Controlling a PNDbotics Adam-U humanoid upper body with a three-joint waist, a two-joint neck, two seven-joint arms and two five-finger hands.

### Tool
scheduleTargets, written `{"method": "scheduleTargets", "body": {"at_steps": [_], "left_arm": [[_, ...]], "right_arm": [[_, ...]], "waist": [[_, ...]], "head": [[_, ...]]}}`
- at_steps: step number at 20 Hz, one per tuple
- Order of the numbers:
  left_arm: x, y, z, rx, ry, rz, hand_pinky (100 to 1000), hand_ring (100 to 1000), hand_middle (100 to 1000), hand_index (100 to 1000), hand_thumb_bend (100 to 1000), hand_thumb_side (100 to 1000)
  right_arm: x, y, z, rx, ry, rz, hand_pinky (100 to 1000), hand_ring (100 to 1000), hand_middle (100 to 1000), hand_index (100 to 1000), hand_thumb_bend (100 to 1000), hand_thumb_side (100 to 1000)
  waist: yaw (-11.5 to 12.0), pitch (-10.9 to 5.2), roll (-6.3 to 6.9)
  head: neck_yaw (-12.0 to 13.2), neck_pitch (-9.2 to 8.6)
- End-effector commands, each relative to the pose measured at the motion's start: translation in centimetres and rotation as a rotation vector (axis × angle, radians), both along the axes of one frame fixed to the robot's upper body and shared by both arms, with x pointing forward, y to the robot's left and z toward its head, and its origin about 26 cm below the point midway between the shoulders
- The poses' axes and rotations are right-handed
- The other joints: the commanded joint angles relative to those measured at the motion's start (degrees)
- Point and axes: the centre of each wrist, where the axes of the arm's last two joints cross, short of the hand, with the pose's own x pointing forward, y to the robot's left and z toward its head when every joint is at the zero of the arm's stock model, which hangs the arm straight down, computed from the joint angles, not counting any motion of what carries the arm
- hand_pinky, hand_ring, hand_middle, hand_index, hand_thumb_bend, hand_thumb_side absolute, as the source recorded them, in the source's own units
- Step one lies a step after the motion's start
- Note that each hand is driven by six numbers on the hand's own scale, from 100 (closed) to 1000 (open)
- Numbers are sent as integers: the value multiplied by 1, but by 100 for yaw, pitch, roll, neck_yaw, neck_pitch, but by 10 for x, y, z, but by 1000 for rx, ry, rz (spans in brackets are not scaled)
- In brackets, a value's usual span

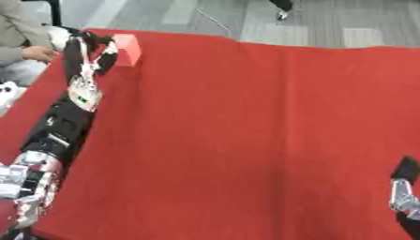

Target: Pick up the objects with one hand, pass them to the other hand, and then place them into the box on the other side of the table.

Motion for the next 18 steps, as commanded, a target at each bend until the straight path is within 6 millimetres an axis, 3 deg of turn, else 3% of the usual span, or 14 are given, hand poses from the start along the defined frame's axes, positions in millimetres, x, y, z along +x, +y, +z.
{"method": "scheduleTargets", "body": {"at_steps": [1, 2, 4, 5, 6, 9, 15, 17, 18], "left_arm": [[-10, 17, 24, 67, -61, 73, 686, 674, 583, 714, 100, 467], [-10, 19, 18, 75, 0, 83, 758, 776, 731, 835, 189, 673], [-11, 22, 7, 80, 192, 86, 800, 825, 808, 890, 193, 772], [-10, 22, 5, 77, 279, 80, 800, 825, 808, 890, 193, 772], [-10, 22, 3, 69, 362, 65, 828, 854, 850, 920, 225, 868], [-7, 21, 9, 52, 517, 26, 833, 861, 862, 926, 251, 876], [-1, 13, 28, 39, 518, 1, 821, 854, 856, 919, 253, 892], [0, 11, 31, 38, 504, 10, 810, 842, 840, 905, 234, 858], [0, 11, 31, 36, 500, 15, 796, 821, 816, 887, 173, 786]], "right_arm": [[-2, -3, 6, 2, -24, 0, 700, 889, 658, 956, 100, 470], [-2, -2, 6, 1, -25, 1, 699, 889, 658, 956, 100, 471], [-2, -2, 6, -1, -25, 6, 700, 889, 657, 957, 100, 471], [-3, -1, 6, -2, -24, 8, 700, 889, 657, 957, 100, 471], [-3, -1, 6, -3, -24, 9, 699, 889, 657, 957, 100, 471], [-3, -1, 6, -2, -24, 9, 699, 889, 657, 957, 100, 471], [-3, 0, 7, -1, -24, 10, 699, 889, 655, 957, 100, 472], [-3, 0, 6, -1, -22, 12, 699, 889, 655, 957, 100, 472], [-3, 1, 6, -2, -21, 12, 699, 889, 654, 957, 100, 472]], "waist": [[19, -171, 37], [16, -166, 47], [-13, -150, 59], [-28, -144, 60], [-50, -133, 60], [-107, -105, 62], [-131, -72, 50], [-135, -66, 47], [-135, -65, 45]], "head": [[28, 15], [32, 14], [31, -4], [27, -14], [20, -26], [14, -52], [-3, -85], [-6, -100], [-6, -104]]}}
